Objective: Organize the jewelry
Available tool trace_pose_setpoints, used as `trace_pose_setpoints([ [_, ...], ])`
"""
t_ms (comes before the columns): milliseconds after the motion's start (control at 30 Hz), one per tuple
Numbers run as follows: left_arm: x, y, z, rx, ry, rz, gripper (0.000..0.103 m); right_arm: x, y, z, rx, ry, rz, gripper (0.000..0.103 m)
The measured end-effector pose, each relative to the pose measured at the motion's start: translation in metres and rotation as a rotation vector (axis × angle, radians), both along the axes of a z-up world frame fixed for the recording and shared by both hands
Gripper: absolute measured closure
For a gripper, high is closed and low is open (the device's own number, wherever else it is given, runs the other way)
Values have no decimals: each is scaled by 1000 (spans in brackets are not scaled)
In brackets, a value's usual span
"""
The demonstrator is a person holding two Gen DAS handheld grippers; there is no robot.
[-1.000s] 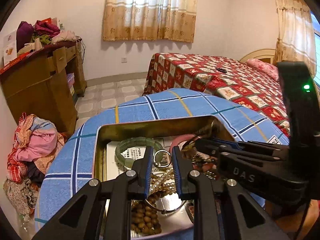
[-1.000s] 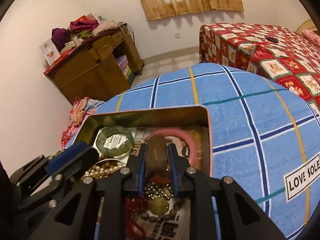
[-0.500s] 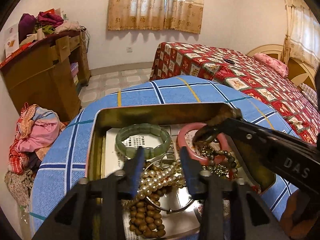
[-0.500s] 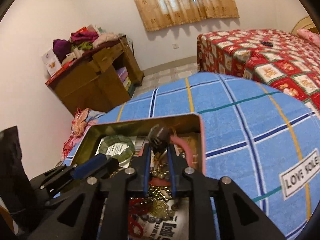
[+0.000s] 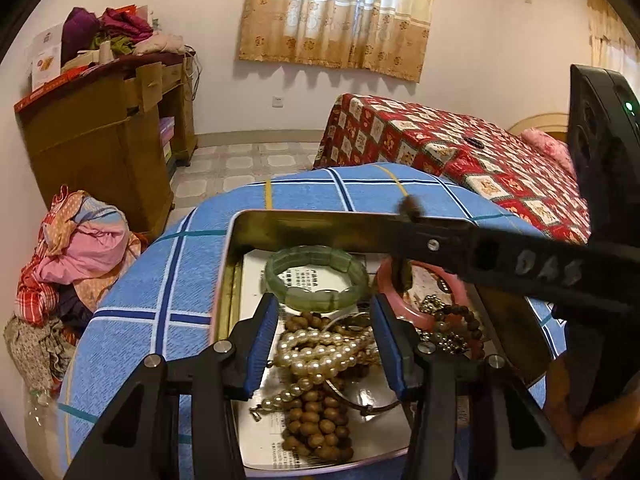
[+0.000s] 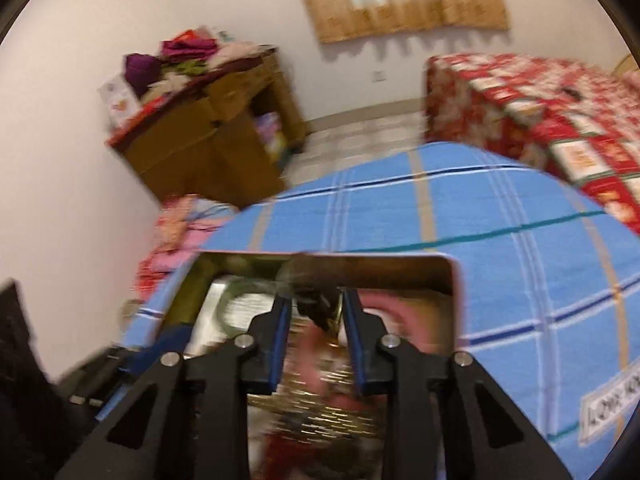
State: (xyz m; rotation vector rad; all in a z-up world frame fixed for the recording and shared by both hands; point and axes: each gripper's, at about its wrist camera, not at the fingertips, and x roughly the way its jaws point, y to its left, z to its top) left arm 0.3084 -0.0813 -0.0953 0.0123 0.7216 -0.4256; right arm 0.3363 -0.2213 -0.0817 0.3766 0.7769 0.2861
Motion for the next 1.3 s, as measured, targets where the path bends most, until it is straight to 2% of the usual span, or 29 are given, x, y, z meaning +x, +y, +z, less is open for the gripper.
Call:
trace_pose_setpoints([
  [33, 0, 1, 1, 1, -3, 1, 54, 2, 0, 0, 56, 12, 25, 64],
  [67, -1, 2, 2, 8, -10, 5, 54, 3, -2, 0, 103, 11, 34, 64],
  [233, -6, 9, 7, 11, -36, 29, 51, -19, -23, 4, 157, -45, -60, 63],
  [367, -15, 13, 10, -2, -40, 40, 50, -47, -34, 7, 81, -72, -185, 63],
  [467, -32, 19, 16, -5, -78, 57, 50, -71, -37, 12, 27, -97, -260, 63],
  [600, -55, 31, 17, -7, -93, 98, 49, -95, -31, 21, -69, -137, -313, 62],
  [733, -73, 37, 14, -8, -81, 137, 48, -120, -21, 26, -121, -188, -355, 41],
  [800, -84, 38, 14, -13, -77, 137, 48, -131, -16, 29, -139, -199, -365, 40],
  [900, -99, 38, 16, -6, -81, 137, 48, -146, -12, 32, -144, -197, -372, 24],
  [1100, -128, 42, 23, -22, -86, 142, 48, -177, -7, 43, -153, -228, -385, 20],
  [1233, -148, 43, 30, -12, -113, 134, 47, -198, -4, 47, -159, -244, -417, 12],
  [1300, -157, 44, 34, -15, -121, 127, 47, -208, -4, 50, -153, -255, -432, 12],
])
